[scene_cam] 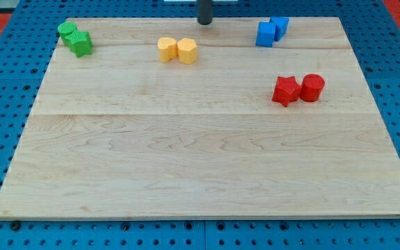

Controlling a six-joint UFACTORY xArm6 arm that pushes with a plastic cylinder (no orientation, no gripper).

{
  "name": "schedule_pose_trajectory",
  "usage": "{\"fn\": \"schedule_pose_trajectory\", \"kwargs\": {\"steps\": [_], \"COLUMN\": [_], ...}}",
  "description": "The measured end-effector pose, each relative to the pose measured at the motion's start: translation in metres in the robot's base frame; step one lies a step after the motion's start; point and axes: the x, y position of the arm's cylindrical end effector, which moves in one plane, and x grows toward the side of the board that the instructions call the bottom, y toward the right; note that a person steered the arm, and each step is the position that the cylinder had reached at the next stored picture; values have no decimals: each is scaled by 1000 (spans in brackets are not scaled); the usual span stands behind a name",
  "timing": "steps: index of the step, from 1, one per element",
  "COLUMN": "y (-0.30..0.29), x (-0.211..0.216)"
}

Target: Place the blue cube right to the yellow hexagon

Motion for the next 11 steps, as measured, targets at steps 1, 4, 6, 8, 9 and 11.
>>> {"fn": "schedule_pose_trajectory", "kwargs": {"steps": [1,4,6,8,9,11], "y": [43,145,116,77,74,50], "x": [0,3,30,44,52,91]}}
